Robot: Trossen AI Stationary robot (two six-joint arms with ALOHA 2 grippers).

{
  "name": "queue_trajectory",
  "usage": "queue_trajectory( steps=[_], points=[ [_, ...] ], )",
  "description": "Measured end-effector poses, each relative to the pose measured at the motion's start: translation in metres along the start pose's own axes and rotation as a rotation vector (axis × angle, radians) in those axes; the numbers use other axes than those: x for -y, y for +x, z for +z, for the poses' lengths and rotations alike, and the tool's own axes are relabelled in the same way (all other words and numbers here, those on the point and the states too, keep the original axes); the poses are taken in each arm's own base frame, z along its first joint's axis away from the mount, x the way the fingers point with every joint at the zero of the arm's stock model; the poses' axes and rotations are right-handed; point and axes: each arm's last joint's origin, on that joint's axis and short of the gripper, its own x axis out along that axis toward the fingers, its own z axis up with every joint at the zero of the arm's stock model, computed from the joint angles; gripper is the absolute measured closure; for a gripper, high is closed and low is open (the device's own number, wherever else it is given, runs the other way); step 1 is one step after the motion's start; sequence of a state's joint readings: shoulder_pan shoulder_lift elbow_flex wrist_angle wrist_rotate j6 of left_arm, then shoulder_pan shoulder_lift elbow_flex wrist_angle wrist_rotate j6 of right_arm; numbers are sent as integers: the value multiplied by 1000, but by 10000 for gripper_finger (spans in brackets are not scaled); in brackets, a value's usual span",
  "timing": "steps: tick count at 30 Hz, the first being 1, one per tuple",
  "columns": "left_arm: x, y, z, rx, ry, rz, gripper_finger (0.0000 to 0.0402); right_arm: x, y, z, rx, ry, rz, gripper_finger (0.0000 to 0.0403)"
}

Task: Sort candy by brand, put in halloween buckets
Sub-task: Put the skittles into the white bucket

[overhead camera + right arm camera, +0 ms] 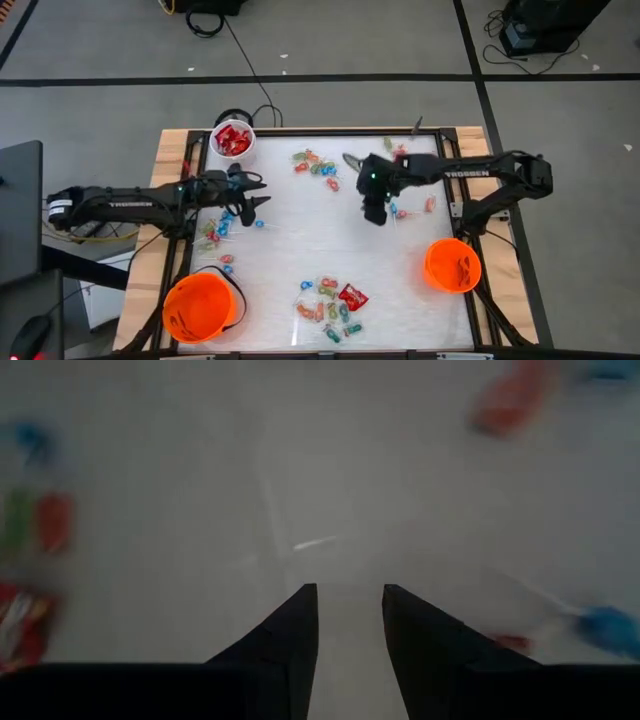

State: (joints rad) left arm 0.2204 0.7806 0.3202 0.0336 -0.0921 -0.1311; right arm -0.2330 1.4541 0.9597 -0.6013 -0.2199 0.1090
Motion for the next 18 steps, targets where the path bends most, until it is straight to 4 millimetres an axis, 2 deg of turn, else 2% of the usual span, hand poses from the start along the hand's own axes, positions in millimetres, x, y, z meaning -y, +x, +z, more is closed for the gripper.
queue_trajectory(
  steps=[3, 8, 12, 15, 18],
  points=[
    [5, 6, -1, -9, -3, -32, 191, -26, 9, -6, 1, -139, 71, 275],
    [19, 20, -7, -39, -12, -102, 191, -77, 27, -28, 25, -408, 185, 274],
    [30, 31, -8, -14, 9, -150, 191, -115, 33, -45, 106, -592, 184, 267],
    [36, 37, -9, 6, 51, -173, 191, -133, 34, -53, 167, -657, 132, 251],
    [40, 40, -10, 21, 57, -189, 191, -142, 33, -55, 205, -592, 126, 227]
  ],
)
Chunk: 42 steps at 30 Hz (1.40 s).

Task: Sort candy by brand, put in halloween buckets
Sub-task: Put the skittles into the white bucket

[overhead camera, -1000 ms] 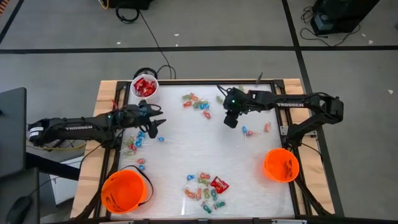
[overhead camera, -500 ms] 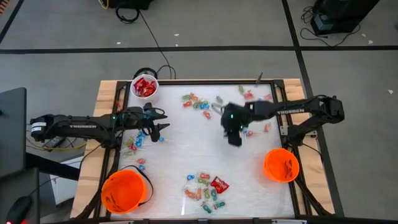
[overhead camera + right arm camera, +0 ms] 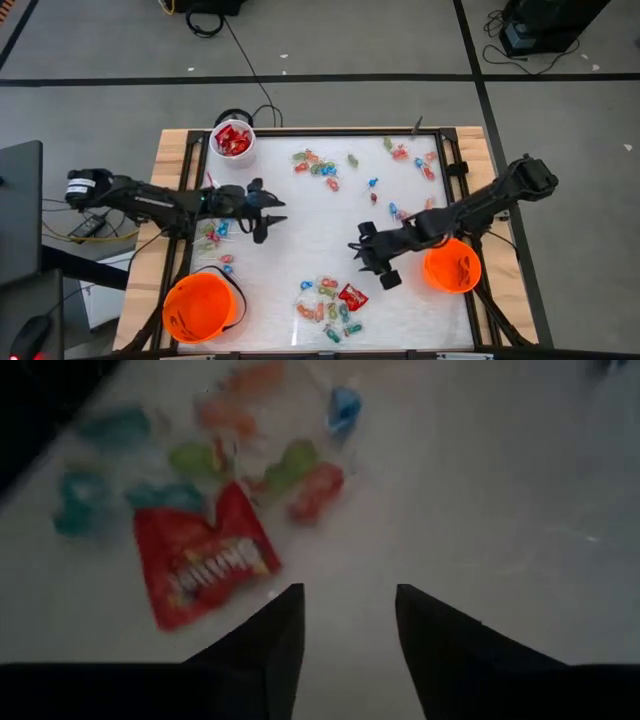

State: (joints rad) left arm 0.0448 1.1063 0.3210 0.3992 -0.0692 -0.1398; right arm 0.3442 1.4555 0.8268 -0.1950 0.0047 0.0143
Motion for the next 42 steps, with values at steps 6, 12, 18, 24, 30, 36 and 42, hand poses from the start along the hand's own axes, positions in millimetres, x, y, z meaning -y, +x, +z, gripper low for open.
queue_trajectory(
  steps=[6, 12, 18, 24, 30, 36, 42],
  points=[
    [5, 1, -3, -20, 14, -20, 191, -5, 16, 0, 10, 60, 118, 179],
    [5, 1, -4, -28, 20, -22, 191, -8, 58, -12, -70, -78, 190, 170],
    [5, 1, -2, -9, 94, -18, 191, -11, 79, -5, -37, -118, 317, 181],
    [5, 1, 0, 6, 94, -16, 191, -14, 105, -9, -49, -69, 351, 196],
    [5, 1, -1, -3, 42, -16, 191, -13, 113, -12, -108, -56, 267, 258],
    [5, 1, -2, -10, -16, -15, 190, -5, 93, -4, -98, -72, 194, 350],
    [12, 0, -2, -15, -30, -83, 190, 12, 52, 27, 65, -135, -100, 351]
  ],
)
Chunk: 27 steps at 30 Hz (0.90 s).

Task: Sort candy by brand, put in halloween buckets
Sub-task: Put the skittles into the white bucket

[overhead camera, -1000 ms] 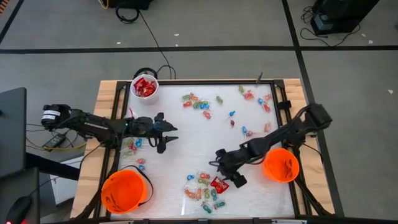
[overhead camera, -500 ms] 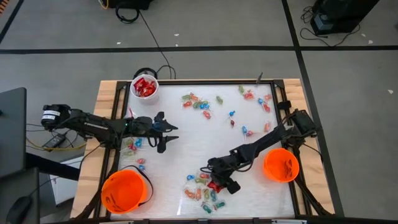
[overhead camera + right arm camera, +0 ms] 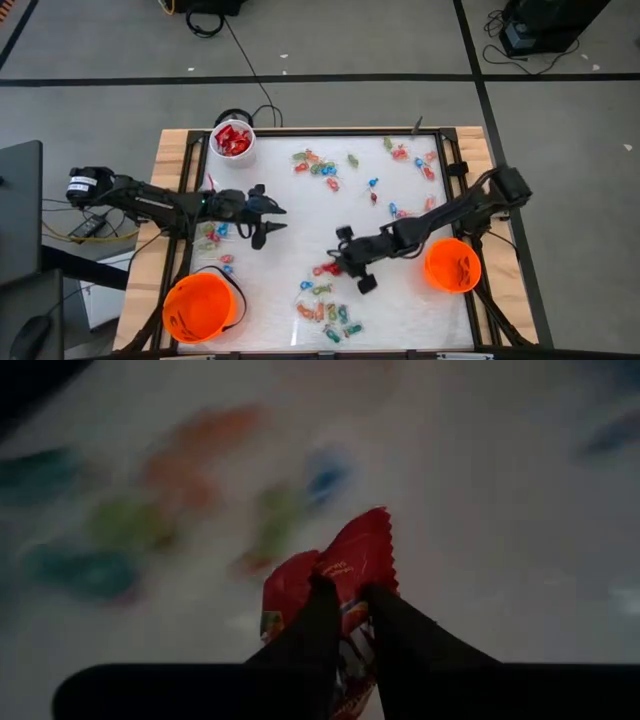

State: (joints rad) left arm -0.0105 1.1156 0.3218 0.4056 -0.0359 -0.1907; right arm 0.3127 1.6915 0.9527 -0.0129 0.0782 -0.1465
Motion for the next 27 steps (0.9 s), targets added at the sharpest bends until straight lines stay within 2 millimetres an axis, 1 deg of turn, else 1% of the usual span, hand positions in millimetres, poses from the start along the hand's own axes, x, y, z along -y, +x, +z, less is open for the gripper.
queue_trajectory(
  steps=[3, 6, 10, 14, 17, 20, 24, 27],
  points=[
    [4, 0, 3, 35, 6, -23, 190, 19, -12, 10, 59, -11, -200, 352],
    [6, -1, 10, 103, 7, -38, 190, 41, -20, 18, 141, 35, -345, 352],
    [7, -2, 17, 179, 27, -44, 190, 69, -14, 16, 187, 69, -447, 342],
    [7, -2, 18, 193, 11, -45, 180, 95, -4, 13, 262, 92, -530, 340],
    [5, -2, 18, 202, -4, 6, 157, 108, 2, 11, 304, 64, -579, 344],
    [3, -2, 19, 216, -13, 82, 122, 117, 5, 10, 345, 9, -604, 345],
    [0, -2, 19, 228, -20, 144, 66, 127, 8, 7, 385, -41, -582, 341],
    [-5, -2, 22, 250, -29, 173, 30, 135, 5, 7, 420, -69, -564, 341]
  ],
)
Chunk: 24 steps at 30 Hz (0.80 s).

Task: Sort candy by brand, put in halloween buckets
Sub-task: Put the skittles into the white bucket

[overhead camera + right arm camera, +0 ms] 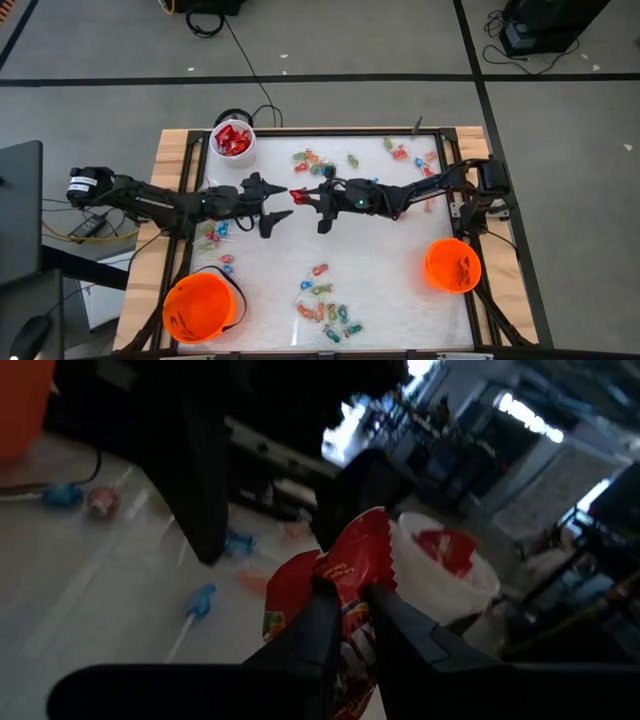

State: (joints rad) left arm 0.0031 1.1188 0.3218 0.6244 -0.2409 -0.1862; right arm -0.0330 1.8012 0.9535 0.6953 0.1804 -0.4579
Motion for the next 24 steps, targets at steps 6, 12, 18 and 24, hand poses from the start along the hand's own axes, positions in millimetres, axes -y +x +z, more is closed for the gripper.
queue_trajectory(
  steps=[6, 12, 18, 24],
  points=[
    [-4, 4, 5, 62, 56, 0, 8, 12, 2, -1, 69, -13, 29, 342],
    [-2, 15, 15, 102, 98, -39, 11, 19, 3, -3, 82, -1, 32, 342],
    [2, 31, 19, 90, 131, -43, 15, 21, 3, -1, 94, 8, 1, 338],
    [2, 36, 19, 82, 132, -15, 113, 22, 3, -1, 76, 20, -57, 320]
  ],
)
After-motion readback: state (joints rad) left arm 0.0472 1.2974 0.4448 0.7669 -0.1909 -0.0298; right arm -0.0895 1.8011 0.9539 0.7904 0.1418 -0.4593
